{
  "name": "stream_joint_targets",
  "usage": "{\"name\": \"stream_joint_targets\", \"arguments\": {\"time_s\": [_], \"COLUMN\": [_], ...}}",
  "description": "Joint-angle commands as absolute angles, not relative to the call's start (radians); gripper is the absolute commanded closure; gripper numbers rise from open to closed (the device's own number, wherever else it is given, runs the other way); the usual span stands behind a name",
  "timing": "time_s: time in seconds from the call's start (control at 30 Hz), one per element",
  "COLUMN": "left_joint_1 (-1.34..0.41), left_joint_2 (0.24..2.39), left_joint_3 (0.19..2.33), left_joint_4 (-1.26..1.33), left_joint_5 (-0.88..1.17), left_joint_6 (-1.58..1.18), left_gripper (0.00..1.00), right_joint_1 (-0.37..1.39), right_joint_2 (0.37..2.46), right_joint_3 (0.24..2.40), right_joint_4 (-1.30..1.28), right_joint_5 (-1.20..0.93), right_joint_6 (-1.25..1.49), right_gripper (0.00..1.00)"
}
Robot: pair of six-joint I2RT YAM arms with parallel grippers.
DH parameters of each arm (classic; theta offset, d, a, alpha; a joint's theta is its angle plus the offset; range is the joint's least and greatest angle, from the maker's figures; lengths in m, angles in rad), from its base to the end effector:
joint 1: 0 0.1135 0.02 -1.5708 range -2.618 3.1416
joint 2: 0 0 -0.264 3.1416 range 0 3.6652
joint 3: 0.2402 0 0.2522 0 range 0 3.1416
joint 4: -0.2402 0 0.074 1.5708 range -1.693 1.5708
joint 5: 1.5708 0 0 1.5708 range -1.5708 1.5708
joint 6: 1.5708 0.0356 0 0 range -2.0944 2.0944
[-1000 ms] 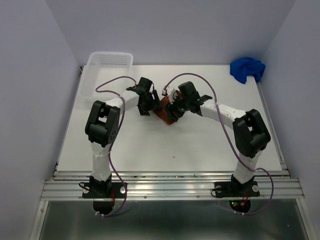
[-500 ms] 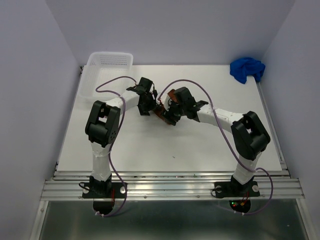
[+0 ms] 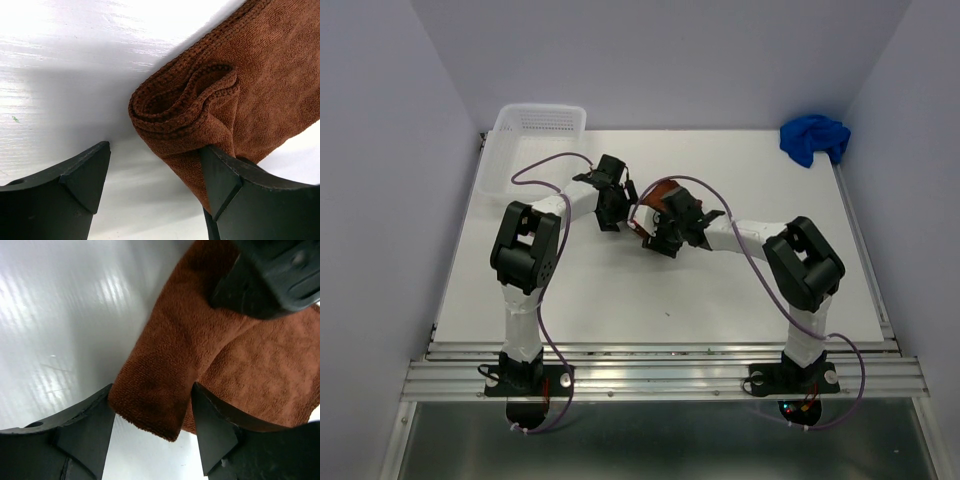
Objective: Roll the towels
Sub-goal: Roll the towel
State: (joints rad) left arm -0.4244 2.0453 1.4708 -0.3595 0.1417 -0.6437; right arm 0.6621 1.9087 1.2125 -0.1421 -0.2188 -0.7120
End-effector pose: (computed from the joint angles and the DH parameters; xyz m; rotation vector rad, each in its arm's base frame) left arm 0.4024 -0.1873 0.1778 -0.2241 2.5912 -0.5951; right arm 0.3160 0.2561 0.1707 -1.5966 1.7872 0.2400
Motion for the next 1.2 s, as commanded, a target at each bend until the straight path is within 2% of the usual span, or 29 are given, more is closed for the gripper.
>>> {"name": "stream_joint_targets", "arguments": {"time_s": [0.0, 0.07, 0.1, 0.13, 0.17, 0.27, 0.33, 0.47, 0.57, 0.67, 0.8, 0.97, 1.17], "left_joint_1": [-0.426, -0.425, -0.425, -0.422, -0.420, -0.419, -0.419, -0.419, -0.414, -0.403, -0.396, -0.391, -0.379], "left_joint_2": [2.083, 2.083, 2.080, 2.077, 2.072, 2.062, 2.062, 2.057, 2.039, 1.999, 1.950, 1.904, 1.846], "left_joint_3": [1.476, 1.476, 1.473, 1.465, 1.460, 1.457, 1.457, 1.459, 1.448, 1.408, 1.362, 1.299, 1.229], "left_joint_4": [-0.456, -0.457, -0.456, -0.445, -0.439, -0.436, -0.439, -0.440, -0.436, -0.407, -0.364, -0.307, -0.227], "left_joint_5": [0.112, 0.120, 0.121, 0.139, 0.143, 0.146, 0.146, 0.147, 0.140, 0.150, 0.186, 0.230, 0.264], "left_joint_6": [-0.623, -0.618, -0.618, -0.611, -0.612, -0.615, -0.614, -0.618, -0.626, -0.641, -0.653, -0.681, -0.738], "left_gripper": [0.17, 0.17, 0.17, 0.17, 0.17, 0.16, 0.16, 0.15, 0.12, 0.05, 0.04, 0.03, 0.02], "right_joint_1": [0.667, 0.667, 0.667, 0.667, 0.667, 0.667, 0.667, 0.667, 0.667, 0.657, 0.606, 0.502, 0.474], "right_joint_2": [1.930, 1.928, 1.927, 1.930, 1.930, 1.928, 1.927, 1.930, 1.931, 1.928, 1.931, 1.982, 2.034], "right_joint_3": [1.181, 1.161, 1.155, 1.146, 1.140, 1.135, 1.137, 1.147, 1.169, 1.177, 1.184, 1.239, 1.256], "right_joint_4": [-0.051, -0.022, -0.011, -0.011, 0.024, 0.032, 0.023, 0.031, 0.014, -0.027, -0.037, -0.035, -0.017], "right_joint_5": [-0.117, -0.109, -0.106, -0.103, -0.103, -0.113, -0.130, -0.138, -0.149, -0.248, -0.431, -0.776, -0.865], "right_joint_6": [-0.750, -0.744, -0.741, -0.739, -0.724, -0.704, -0.704, -0.640, -0.560, -0.447, -0.298, -0.095, 0.047], "right_gripper": [0.37, 0.40, 0.47, 0.59, 0.65, 0.72, 0.73, 0.92, 0.97, 0.99, 0.99, 0.99, 0.99]}}
